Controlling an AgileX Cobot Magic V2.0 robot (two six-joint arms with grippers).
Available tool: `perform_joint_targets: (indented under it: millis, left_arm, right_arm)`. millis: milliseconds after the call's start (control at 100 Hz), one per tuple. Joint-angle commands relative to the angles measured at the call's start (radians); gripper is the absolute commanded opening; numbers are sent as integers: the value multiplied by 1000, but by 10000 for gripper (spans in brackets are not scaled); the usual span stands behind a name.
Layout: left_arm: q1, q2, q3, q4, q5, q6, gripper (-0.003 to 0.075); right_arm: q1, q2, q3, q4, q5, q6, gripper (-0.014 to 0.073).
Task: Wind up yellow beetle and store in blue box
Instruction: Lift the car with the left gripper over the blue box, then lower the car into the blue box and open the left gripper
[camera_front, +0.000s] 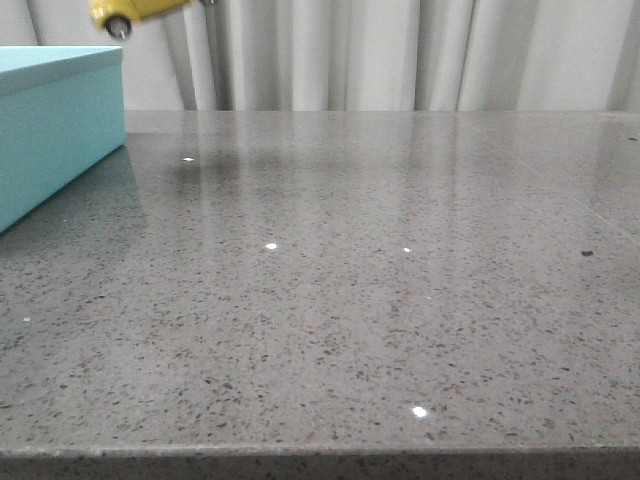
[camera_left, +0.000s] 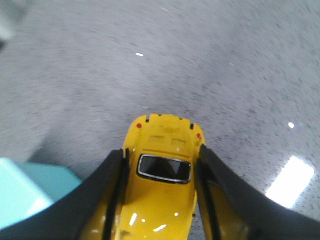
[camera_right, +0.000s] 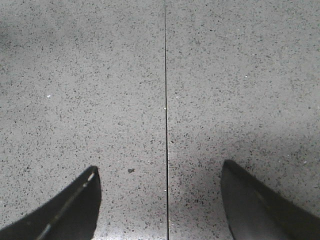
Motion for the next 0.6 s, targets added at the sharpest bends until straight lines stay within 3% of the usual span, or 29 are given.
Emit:
perform_joint_targets:
  millis: [0,370,590]
  left_arm:
    - [45,-83,-51,-9,15,-58,104]
    - [272,-126,-46,-9,15,-151,104]
    - [389,-126,62,-9,15,-233,104]
  right_arm:
    - [1,-14,-29,-6,-55,-15,510]
    - [1,-14,-29,8,-80,-15,510]
    - [1,-14,-29,7,-80,-15,510]
